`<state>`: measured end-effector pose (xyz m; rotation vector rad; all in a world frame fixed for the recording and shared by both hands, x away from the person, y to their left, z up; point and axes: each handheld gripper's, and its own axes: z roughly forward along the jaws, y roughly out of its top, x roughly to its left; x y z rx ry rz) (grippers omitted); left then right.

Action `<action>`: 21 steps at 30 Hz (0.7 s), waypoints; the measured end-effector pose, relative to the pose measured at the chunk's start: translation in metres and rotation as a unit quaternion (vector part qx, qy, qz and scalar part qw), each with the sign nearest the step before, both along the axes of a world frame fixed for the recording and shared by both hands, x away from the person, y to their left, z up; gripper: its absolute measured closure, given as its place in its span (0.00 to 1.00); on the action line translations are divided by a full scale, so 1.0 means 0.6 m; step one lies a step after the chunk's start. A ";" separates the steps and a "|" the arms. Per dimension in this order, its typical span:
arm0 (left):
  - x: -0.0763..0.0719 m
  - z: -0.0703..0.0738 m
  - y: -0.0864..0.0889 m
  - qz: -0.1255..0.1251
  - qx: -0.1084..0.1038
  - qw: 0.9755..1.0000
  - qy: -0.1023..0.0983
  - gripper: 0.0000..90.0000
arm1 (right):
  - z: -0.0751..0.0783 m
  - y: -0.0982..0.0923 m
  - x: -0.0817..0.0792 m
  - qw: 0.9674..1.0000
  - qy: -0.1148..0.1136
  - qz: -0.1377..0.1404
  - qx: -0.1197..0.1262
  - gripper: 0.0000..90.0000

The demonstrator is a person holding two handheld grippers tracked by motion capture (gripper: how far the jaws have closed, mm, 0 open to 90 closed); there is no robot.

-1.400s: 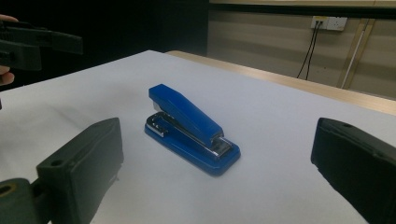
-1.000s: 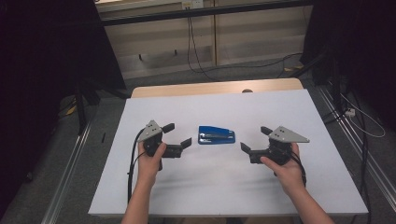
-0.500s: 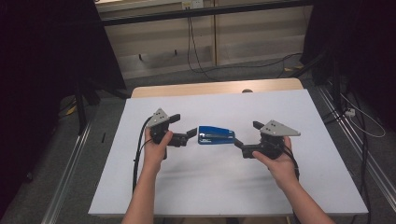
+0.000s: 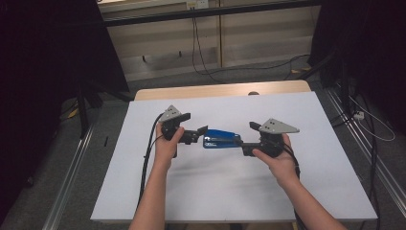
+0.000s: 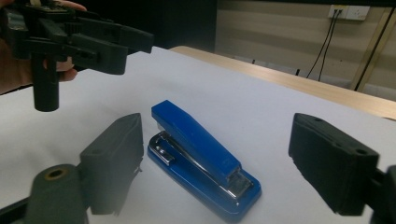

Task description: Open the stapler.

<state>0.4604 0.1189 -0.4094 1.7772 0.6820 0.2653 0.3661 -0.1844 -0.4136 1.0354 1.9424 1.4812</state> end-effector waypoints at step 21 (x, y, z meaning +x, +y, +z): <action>0.009 -0.004 -0.004 0.000 0.017 1.000 0.005 0.03 | -0.026 0.037 0.037 0.998 0.042 0.045 -0.034 1.00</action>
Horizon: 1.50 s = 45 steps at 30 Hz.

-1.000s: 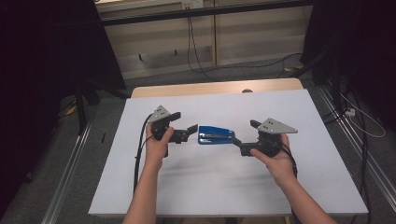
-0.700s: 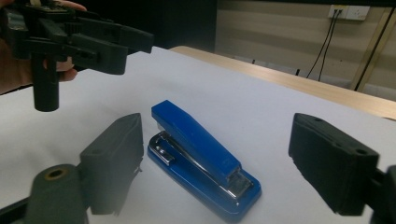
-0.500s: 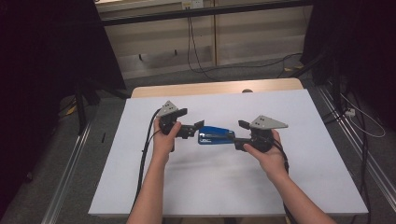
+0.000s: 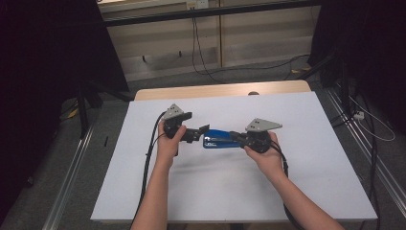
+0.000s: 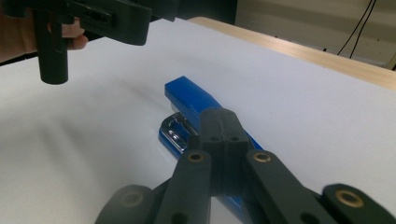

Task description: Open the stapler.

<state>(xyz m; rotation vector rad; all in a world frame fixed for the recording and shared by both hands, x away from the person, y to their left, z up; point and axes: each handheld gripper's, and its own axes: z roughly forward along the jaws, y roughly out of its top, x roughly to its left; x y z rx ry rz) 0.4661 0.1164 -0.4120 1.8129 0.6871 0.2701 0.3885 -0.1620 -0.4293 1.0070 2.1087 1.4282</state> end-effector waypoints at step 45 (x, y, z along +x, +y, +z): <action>-0.003 -0.031 0.024 0.008 0.022 0.999 0.036 0.04 | -0.052 0.096 0.050 0.991 0.025 0.054 -0.118 1.00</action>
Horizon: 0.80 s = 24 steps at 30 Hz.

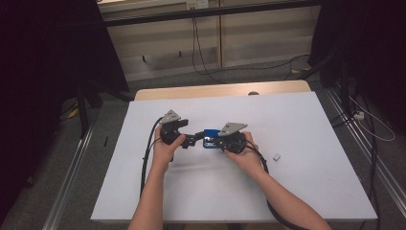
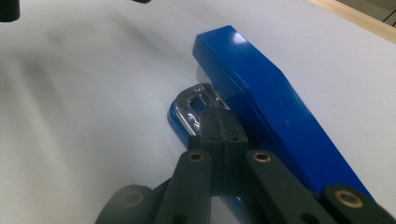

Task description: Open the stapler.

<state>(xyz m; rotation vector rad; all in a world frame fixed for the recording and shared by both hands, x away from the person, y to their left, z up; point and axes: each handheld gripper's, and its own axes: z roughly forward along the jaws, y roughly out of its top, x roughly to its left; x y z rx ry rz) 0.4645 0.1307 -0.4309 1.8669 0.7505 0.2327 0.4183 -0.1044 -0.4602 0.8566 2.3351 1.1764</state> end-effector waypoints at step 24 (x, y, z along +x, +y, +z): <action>-0.002 -0.015 -0.003 -0.037 0.085 0.996 0.004 0.54 | -0.005 0.005 -0.003 1.000 0.003 -0.011 0.014 1.00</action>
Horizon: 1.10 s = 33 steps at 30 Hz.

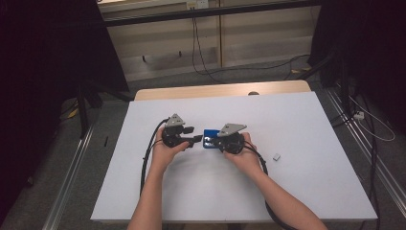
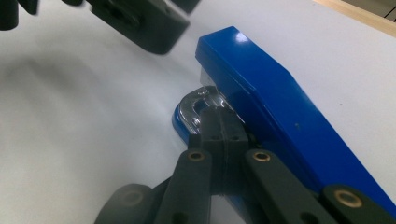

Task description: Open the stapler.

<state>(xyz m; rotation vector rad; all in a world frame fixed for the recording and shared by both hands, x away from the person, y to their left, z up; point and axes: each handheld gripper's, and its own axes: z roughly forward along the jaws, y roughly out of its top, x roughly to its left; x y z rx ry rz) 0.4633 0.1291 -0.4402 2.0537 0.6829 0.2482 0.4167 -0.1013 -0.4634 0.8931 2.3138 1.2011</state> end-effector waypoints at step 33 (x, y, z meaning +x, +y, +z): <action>0.011 -0.020 -0.014 -0.042 -0.001 0.999 0.020 1.00 | 0.000 -0.004 0.002 1.000 0.013 -0.004 0.013 1.00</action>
